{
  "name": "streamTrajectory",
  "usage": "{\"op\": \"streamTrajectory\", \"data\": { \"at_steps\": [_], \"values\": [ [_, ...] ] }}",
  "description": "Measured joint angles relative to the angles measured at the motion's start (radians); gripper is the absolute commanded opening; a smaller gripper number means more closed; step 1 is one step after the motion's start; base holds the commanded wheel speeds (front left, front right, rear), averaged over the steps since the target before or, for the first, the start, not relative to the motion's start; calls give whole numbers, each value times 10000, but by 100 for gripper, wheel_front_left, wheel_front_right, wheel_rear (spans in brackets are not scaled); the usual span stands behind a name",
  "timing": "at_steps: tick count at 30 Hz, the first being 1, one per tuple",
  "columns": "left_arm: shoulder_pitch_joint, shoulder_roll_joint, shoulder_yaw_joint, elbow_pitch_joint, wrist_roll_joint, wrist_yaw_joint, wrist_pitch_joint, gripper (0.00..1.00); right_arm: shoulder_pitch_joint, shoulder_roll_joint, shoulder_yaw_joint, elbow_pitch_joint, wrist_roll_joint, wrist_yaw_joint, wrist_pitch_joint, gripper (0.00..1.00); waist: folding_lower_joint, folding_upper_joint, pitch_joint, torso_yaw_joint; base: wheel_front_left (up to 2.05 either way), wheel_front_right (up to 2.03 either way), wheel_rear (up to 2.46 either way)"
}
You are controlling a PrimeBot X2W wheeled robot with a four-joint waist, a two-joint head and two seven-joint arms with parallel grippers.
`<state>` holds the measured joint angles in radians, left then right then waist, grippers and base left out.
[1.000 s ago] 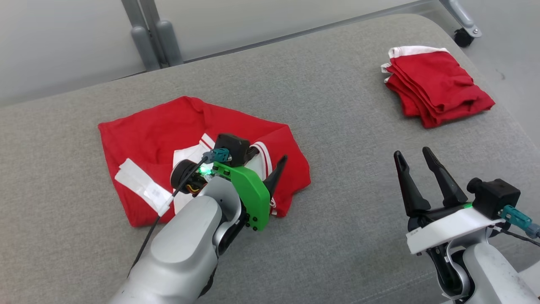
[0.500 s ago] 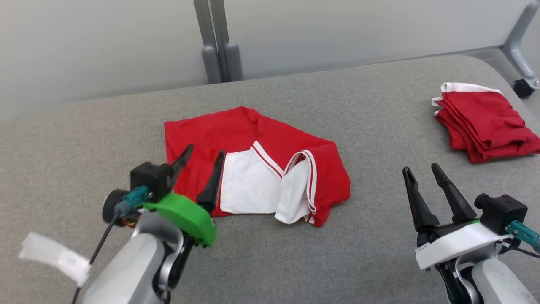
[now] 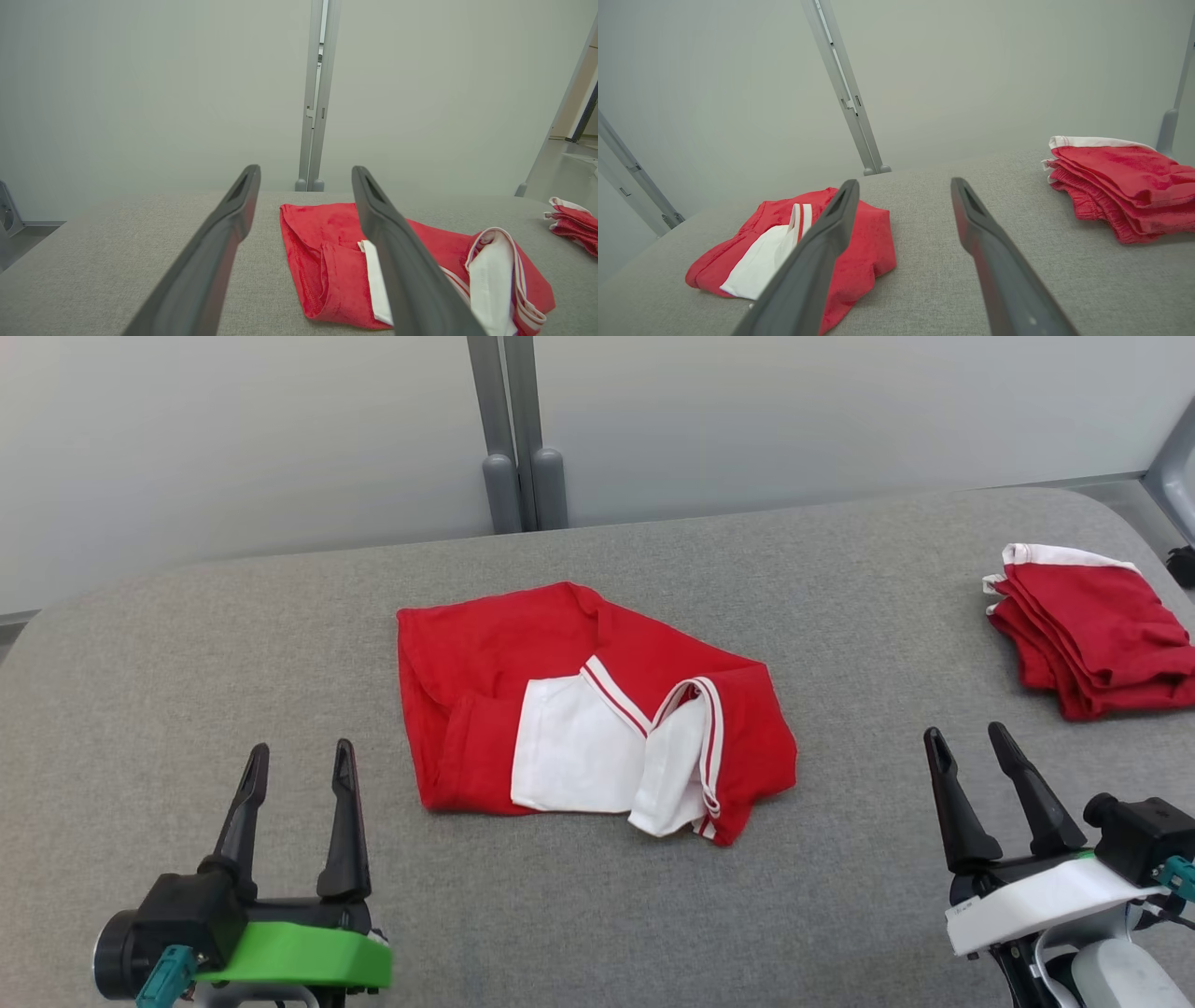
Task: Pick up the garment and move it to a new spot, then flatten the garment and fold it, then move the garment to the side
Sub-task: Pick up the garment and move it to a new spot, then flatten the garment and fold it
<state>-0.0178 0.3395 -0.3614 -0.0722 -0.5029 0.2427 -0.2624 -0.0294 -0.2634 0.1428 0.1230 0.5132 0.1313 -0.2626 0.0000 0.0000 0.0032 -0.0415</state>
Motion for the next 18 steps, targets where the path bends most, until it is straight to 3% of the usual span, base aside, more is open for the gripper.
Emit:
{"op": "streamTrajectory", "data": {
  "at_steps": [11, 18],
  "values": [
    [97, -541, 384, 192, 336, -462, -2, 100, -660, -213, 1158, -299, -48, 0, 127, 100, 0, 0, 24, 525, 0, 0, 0],
    [47, -825, 637, 324, 510, -671, -2, 100, -2659, -301, 2585, 476, -268, 0, 1749, 100, 0, 0, 233, 1369, 0, 0, 0]
  ]
}}
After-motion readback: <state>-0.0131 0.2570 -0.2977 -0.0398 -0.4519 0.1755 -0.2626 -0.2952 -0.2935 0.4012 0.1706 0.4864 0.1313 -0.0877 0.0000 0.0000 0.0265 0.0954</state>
